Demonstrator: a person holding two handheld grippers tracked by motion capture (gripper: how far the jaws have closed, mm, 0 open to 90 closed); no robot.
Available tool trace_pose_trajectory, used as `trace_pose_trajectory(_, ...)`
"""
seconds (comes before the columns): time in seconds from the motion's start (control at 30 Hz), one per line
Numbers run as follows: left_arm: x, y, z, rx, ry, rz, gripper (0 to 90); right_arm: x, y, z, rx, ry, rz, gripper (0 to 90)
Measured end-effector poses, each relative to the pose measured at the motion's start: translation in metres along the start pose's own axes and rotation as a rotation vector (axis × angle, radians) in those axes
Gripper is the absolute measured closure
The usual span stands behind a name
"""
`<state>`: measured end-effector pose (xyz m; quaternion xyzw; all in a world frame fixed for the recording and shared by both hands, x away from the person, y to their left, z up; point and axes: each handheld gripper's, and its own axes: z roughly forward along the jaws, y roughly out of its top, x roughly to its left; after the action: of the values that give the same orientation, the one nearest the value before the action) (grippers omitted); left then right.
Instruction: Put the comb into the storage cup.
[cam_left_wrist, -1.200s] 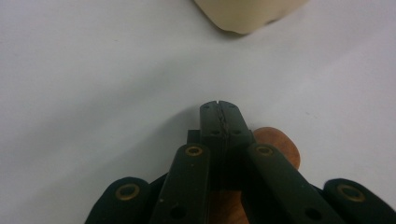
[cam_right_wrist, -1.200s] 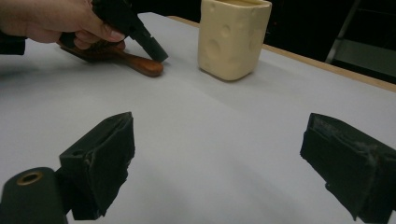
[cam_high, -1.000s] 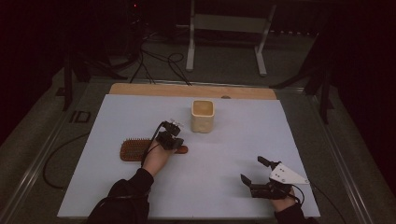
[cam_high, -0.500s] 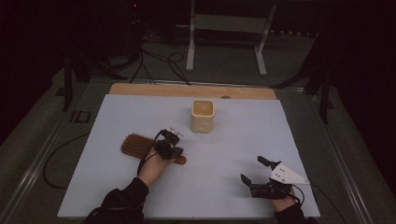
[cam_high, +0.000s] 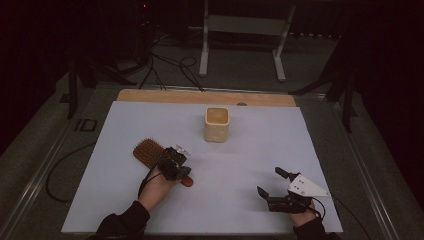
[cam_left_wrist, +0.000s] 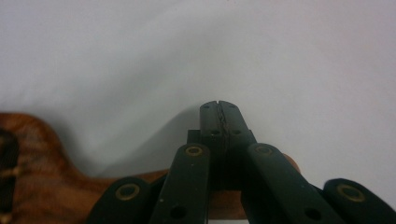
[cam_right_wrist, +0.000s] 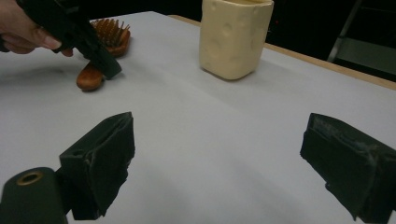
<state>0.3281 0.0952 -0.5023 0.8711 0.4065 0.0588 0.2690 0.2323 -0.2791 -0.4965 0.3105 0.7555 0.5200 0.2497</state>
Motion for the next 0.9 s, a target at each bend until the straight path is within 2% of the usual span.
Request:
trace_pose_trajectory(0.43, -0.002, -0.029, -0.018, 0.016, 0.006, 0.002, 90.0, 0.000, 0.000, 0.000, 0.000, 0.000, -0.001, 9.4)
trace_pose_trajectory(0.9, 0.010, -0.057, -0.038, 0.035, 0.031, -0.028, 90.0, -0.001, 0.000, 0.001, 0.002, -0.001, 0.004, 9.4)
